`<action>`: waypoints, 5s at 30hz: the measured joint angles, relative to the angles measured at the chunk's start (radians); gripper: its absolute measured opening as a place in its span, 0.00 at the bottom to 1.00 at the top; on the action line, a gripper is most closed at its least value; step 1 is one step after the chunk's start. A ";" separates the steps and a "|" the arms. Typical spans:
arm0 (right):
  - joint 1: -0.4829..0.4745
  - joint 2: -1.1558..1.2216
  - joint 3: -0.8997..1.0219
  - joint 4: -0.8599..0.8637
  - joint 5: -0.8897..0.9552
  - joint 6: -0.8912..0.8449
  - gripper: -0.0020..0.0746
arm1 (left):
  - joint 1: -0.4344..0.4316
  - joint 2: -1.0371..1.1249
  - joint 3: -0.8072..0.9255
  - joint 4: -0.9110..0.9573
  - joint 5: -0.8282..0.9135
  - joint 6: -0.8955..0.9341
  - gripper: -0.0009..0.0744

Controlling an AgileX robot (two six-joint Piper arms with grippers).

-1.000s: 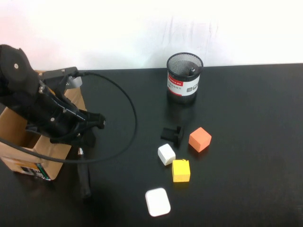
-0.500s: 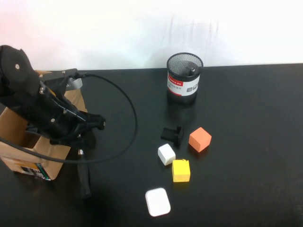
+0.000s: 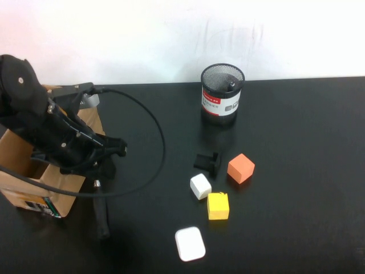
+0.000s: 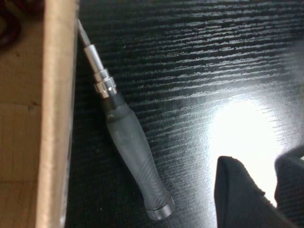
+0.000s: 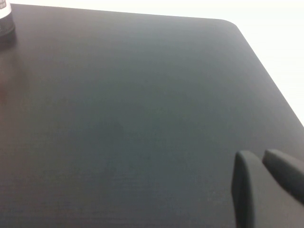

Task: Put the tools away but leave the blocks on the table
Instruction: Pick up the black Screwdriver from the table

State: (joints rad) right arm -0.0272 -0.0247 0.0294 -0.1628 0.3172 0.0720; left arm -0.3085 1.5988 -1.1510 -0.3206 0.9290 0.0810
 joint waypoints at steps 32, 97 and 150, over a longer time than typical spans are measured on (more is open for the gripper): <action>0.000 0.000 0.000 0.000 0.000 0.000 0.02 | 0.000 0.000 0.000 0.000 0.000 0.014 0.23; 0.000 0.000 0.000 -0.002 0.000 0.000 0.02 | -0.081 0.066 -0.232 0.249 0.115 -0.240 0.07; 0.000 0.000 0.000 -0.002 0.000 0.000 0.02 | -0.170 0.223 0.011 0.421 -0.065 -0.813 0.41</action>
State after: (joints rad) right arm -0.0272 -0.0247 0.0294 -0.1643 0.3172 0.0720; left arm -0.4788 1.8214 -1.1397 0.1003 0.8645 -0.7323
